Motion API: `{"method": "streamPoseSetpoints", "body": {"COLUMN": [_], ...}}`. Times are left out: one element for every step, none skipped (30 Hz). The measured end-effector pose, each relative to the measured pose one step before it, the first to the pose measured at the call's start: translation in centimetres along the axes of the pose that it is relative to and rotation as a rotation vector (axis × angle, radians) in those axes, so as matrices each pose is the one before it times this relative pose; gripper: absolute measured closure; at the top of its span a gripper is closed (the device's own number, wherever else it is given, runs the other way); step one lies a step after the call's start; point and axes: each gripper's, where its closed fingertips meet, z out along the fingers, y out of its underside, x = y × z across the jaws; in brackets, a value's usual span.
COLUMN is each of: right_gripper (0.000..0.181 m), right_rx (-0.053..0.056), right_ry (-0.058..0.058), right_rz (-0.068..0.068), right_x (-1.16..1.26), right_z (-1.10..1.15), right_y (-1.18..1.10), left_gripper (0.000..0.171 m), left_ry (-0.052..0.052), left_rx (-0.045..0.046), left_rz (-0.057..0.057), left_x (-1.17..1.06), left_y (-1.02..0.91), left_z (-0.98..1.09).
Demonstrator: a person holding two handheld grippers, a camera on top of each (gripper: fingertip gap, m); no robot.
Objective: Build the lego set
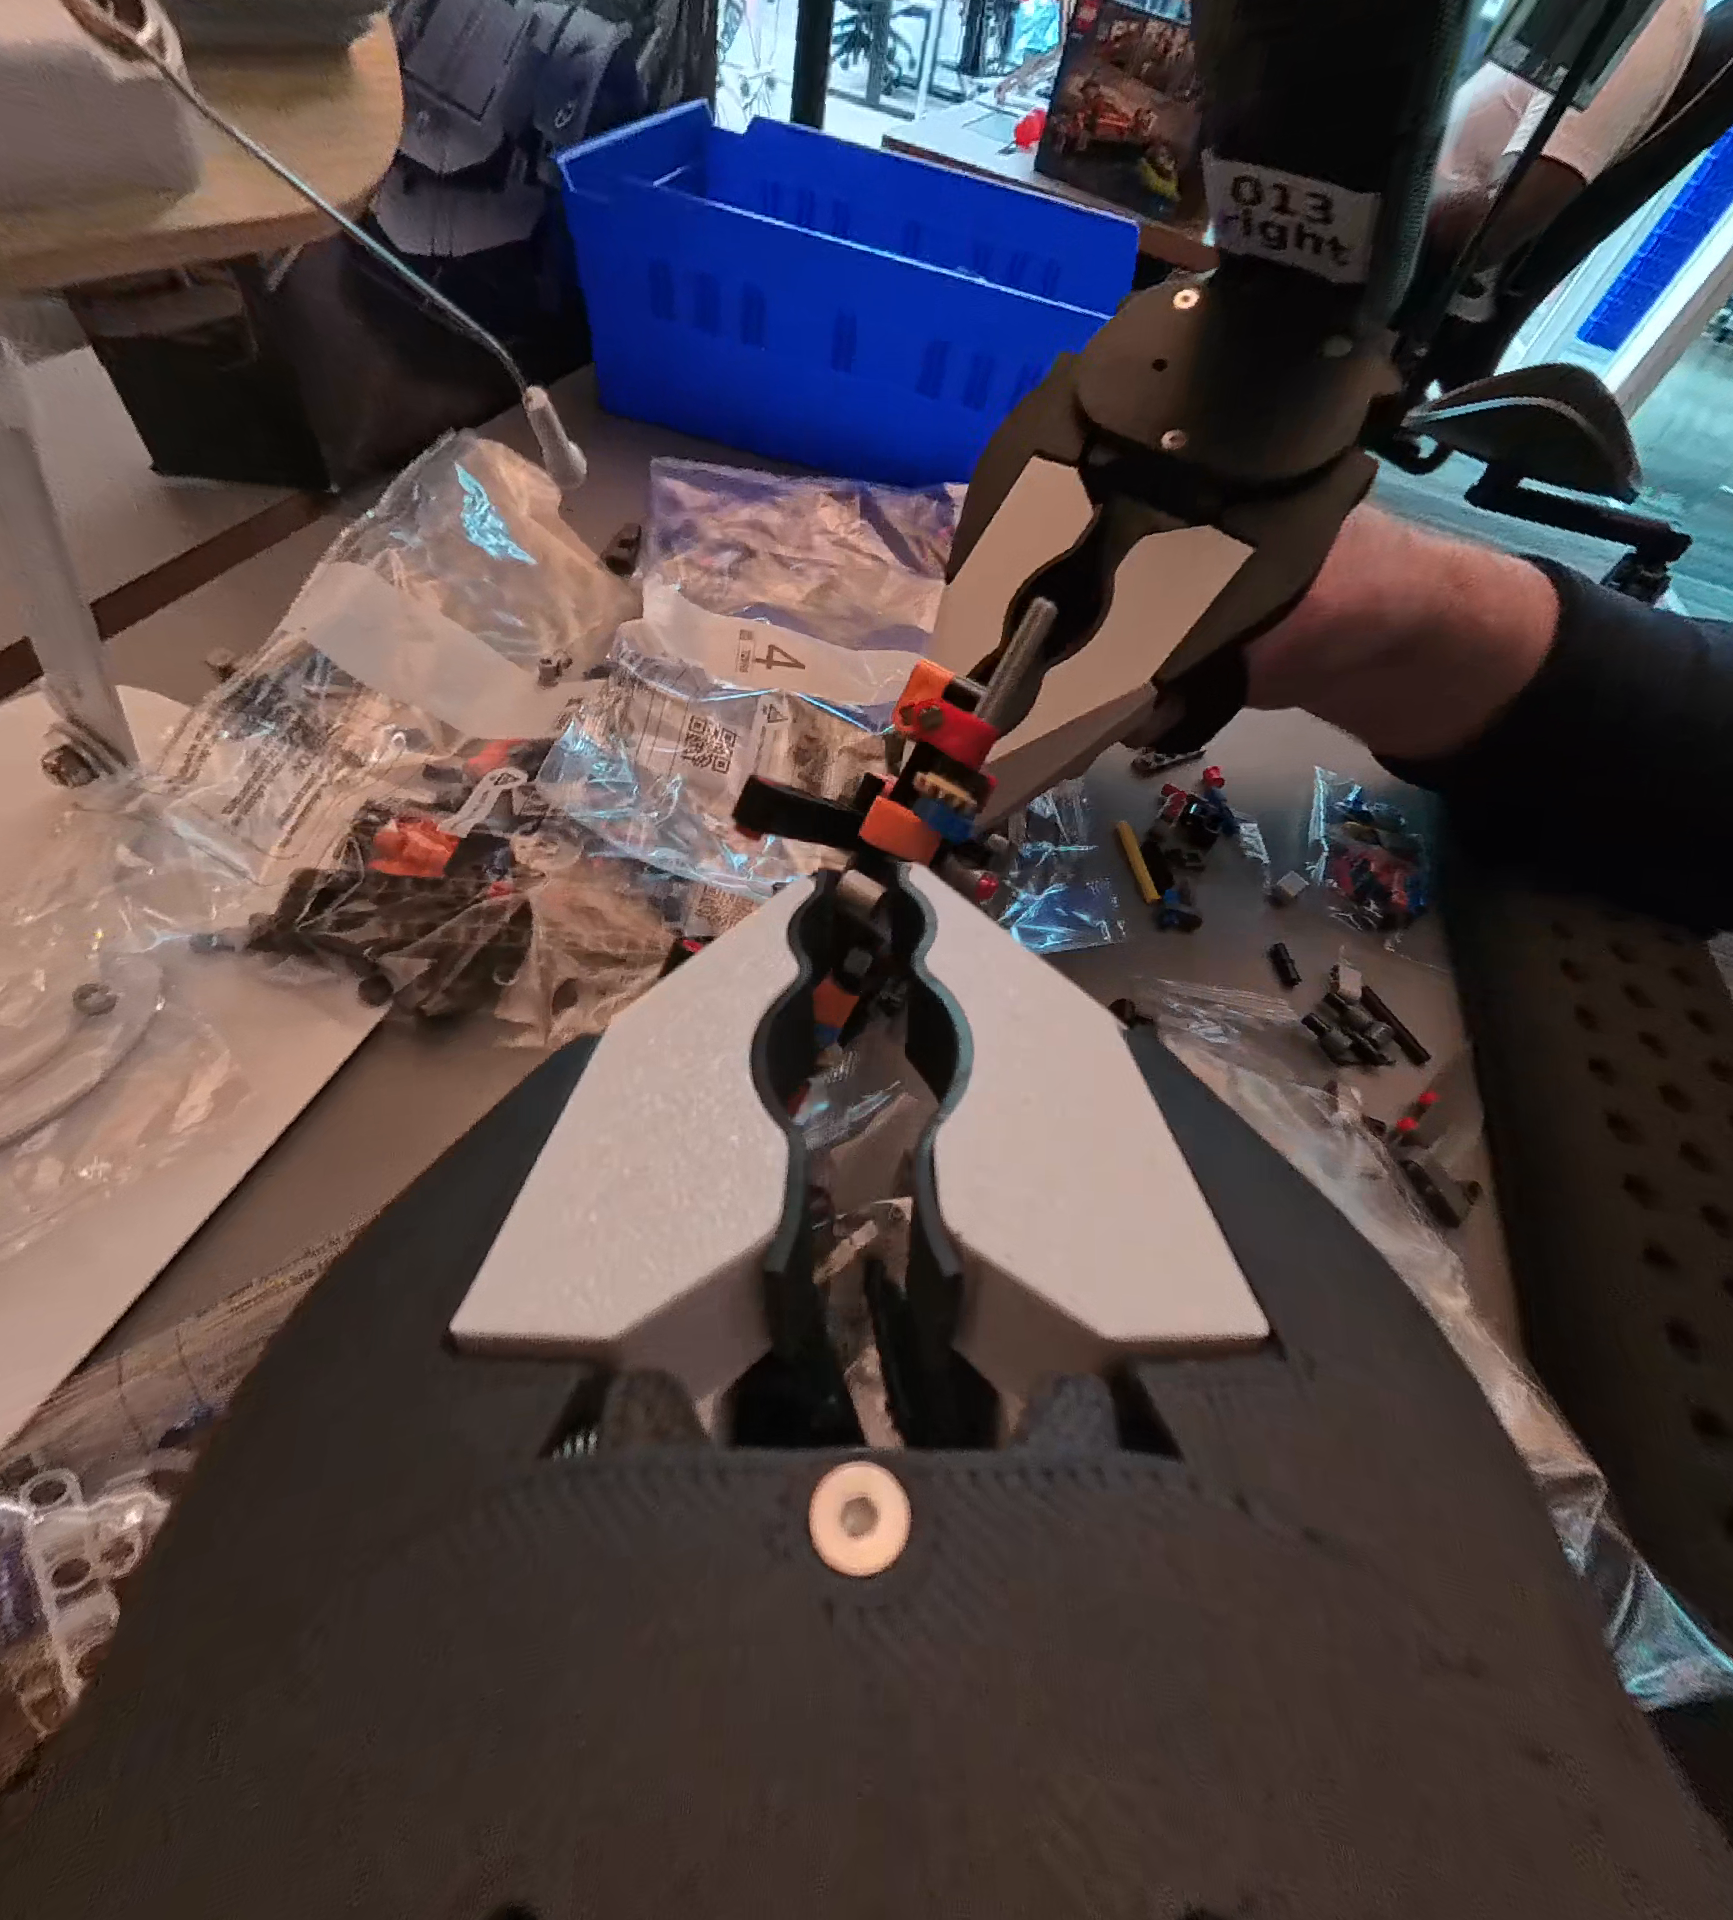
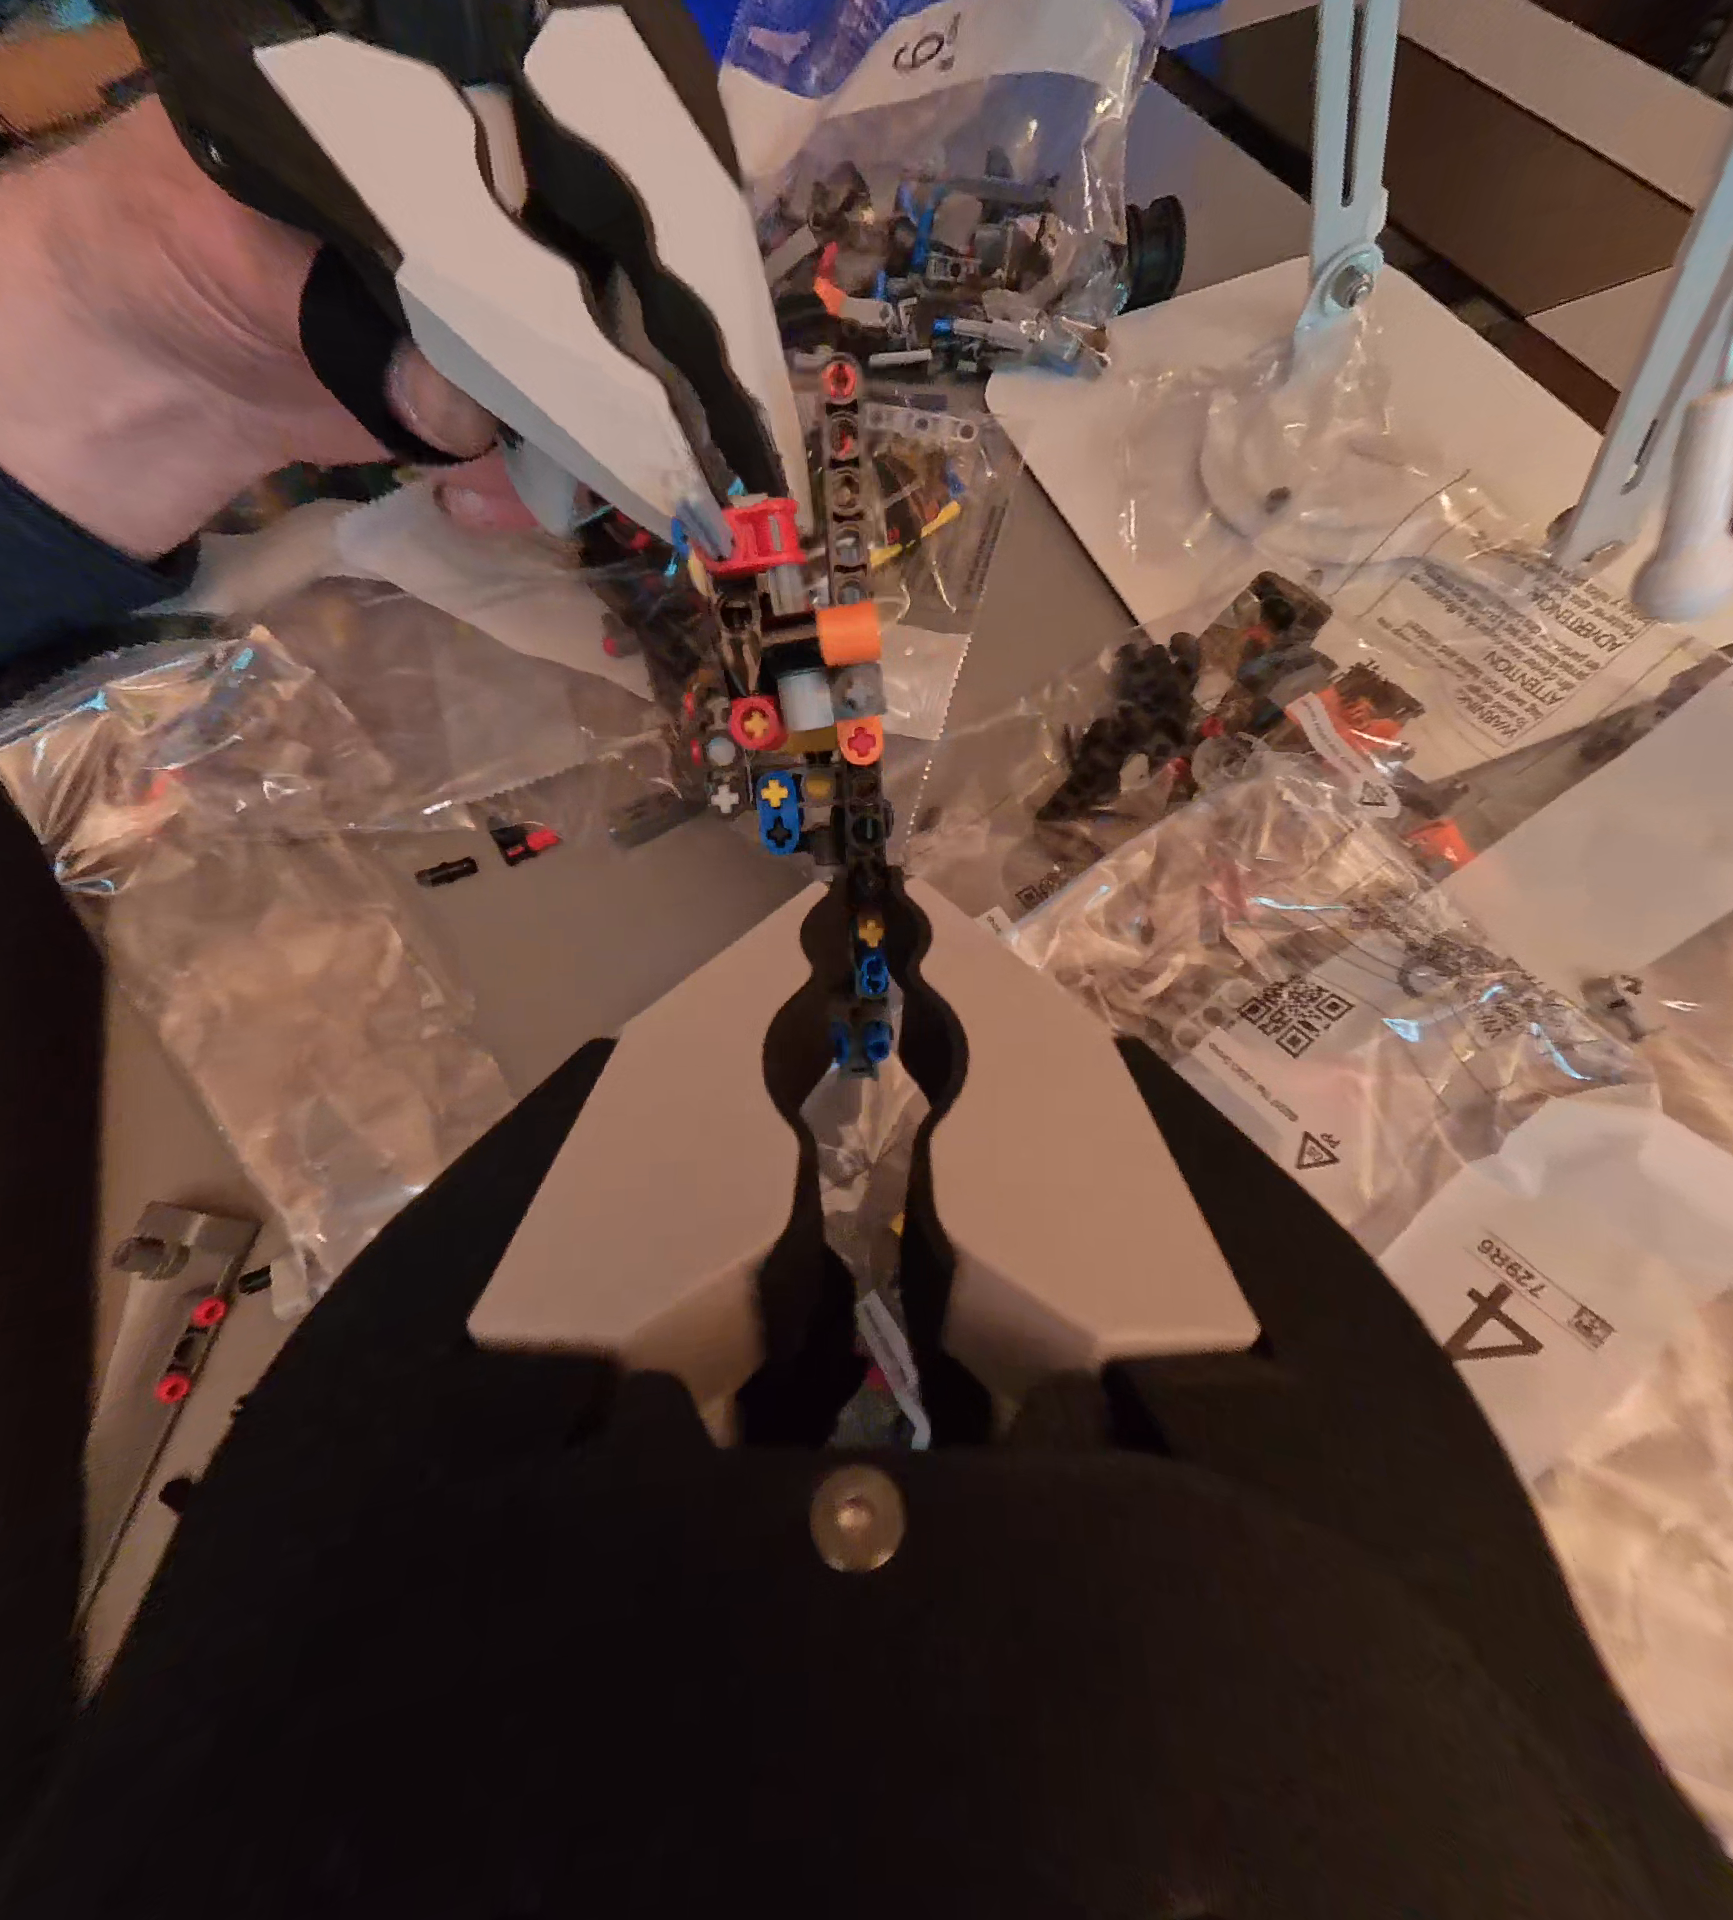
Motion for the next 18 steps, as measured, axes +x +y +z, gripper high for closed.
{"method": "streamPoseSetpoints", "body": {"right_gripper": [0.179,0.179,0.179,0.179,0.179,0.179,0.179,0.179,0.179,0.179,0.179,0.179,0.179,0.179,0.179,0.179,0.179,0.179], "right_rx": [0.0194,0.0142,0.0134,0.0188,0.0175,0.0184,0.0225,0.0234,0.0255,0.0235,0.013,0.003,-0.0038,-0.0174,-0.02,-0.014,-0.0118,-0.0099], "right_ry": [0.0008,-0.0131,-0.0169,-0.001,0.0006,-0.0052,-0.0018,-0.0021,0.0018,0.0021,-0.0001,0.0002,0.0026,0.0112,0.0067,-0.0049,-0.005,-0.004], "right_rz": [0.018,0.0189,0.0173,0.0155,0.0135,0.0137,0.0174,0.0223,0.0225,0.017,0.0082,-0.0012,-0.0074,-0.0197,-0.0295,-0.029,-0.0148,-0.0119], "right_x": [0.118,-0.044,-0.118,0.069,0.089,0.029,0.09,0.126,0.222,0.224,0.144,0.04,-0.012,-0.002,-0.168,-0.379,-0.332,-0.264], "right_z": [-0.151,-0.122,-0.099,-0.11,-0.123,-0.156,-0.209,-0.228,-0.271,-0.278,-0.23,-0.164,-0.055,0.05,0.148,0.207,0.229,0.227], "right_y": [-0.239,-0.187,-0.164,-0.233,-0.24,-0.268,-0.313,-0.323,-0.32,-0.291,-0.182,-0.059,0.016,0.203,0.205,0.096,0.071,0.084], "left_gripper": [0.162,0.16,0.155,0.149,0.146,0.146,0.144,0.143,0.139,0.137,0.135,0.132,0.129,0.125,0.121,0.118,0.116,0.113], "left_ry": [0.0032,0.0065,0.0048,-0.0109,-0.0115,0.002,0.0019,-0.0079,-0.0024,0.0044,0.0005,-0.0021,-0.0026,-0.0111,-0.0075,0.0074,-0.0068,-0.0152], "left_rx": [0.00901,0.01283,0.00186,-0.00857,-0.0045,0.00923,0.02003,0.02233,0.02284,0.02074,0.01571,0.01234,0.00624,0.00061,-0.00141,-0.00961,-0.02802,-0.03569], "left_rz": [0.0026,-0.0005,-0.0031,-0.001,0.0021,0.0032,0.001,-0.0007,-0.0038,-0.0045,0.0034,0.0152,0.0227,0.0242,0.0252,0.0339,0.0419,0.0407], "left_x": [0.108,0.142,0.083,-0.181,-0.209,-0.009,0.003,-0.114,-0.043,0.089,0.083,0.114,0.154,0.082,0.169,0.466,0.344,0.228], "left_y": [-0.187,-0.228,-0.07,0.097,0.049,-0.142,-0.349,-0.436,-0.436,-0.416,-0.35,-0.288,-0.192,-0.146,-0.136,-0.024,0.221,0.334], "left_z": [-0.052,-0.024,0.043,0.014,-0.072,-0.174,-0.256,-0.319,-0.312,-0.31,-0.248,-0.164,-0.037,0.06,0.103,0.154,0.234,0.316]}}
